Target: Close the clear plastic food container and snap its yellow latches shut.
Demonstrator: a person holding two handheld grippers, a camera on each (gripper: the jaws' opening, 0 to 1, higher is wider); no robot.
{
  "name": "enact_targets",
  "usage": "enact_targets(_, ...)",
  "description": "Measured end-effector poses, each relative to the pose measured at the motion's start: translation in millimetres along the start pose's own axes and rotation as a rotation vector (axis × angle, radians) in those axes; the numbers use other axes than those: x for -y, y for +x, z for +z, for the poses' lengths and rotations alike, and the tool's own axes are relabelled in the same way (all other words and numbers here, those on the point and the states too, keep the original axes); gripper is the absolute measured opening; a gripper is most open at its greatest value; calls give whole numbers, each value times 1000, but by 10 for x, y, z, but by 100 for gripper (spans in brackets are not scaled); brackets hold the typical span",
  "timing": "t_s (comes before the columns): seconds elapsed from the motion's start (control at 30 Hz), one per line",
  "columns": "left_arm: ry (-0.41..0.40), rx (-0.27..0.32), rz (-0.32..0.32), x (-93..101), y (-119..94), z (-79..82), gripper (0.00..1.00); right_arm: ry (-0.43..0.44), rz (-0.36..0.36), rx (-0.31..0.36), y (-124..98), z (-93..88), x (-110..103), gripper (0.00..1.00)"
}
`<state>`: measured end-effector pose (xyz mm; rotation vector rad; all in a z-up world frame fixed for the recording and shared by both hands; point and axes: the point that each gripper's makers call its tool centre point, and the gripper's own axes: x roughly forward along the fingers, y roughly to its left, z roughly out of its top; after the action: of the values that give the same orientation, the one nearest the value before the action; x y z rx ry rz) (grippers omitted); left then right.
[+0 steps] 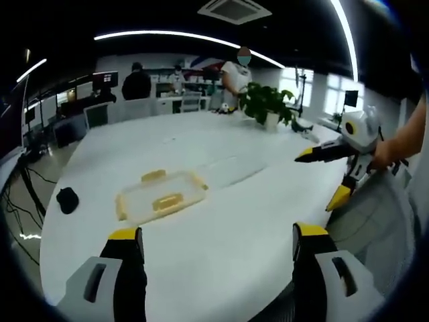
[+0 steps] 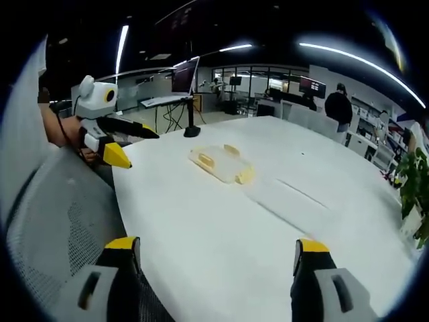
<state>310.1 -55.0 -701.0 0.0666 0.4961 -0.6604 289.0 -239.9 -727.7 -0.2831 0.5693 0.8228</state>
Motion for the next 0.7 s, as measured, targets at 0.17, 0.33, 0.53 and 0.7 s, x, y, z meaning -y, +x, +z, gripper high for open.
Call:
enact_targets(0.17,9,1,-8,8,2,14,90,-2,-3,-3,2,11,3,94)
enact_targets(0.33,20,4,-8,-33,-11,30,89,-6,-5,-14,22,1,16,93)
enact_targets(0.53,45,-21,-13,-117,-11,-33,88,1,-1,-8,71,50,19,93)
enact_targets(0.7,40,-22,-7,-243,-5,-14,87,-19,1,-19,118,124,70,93)
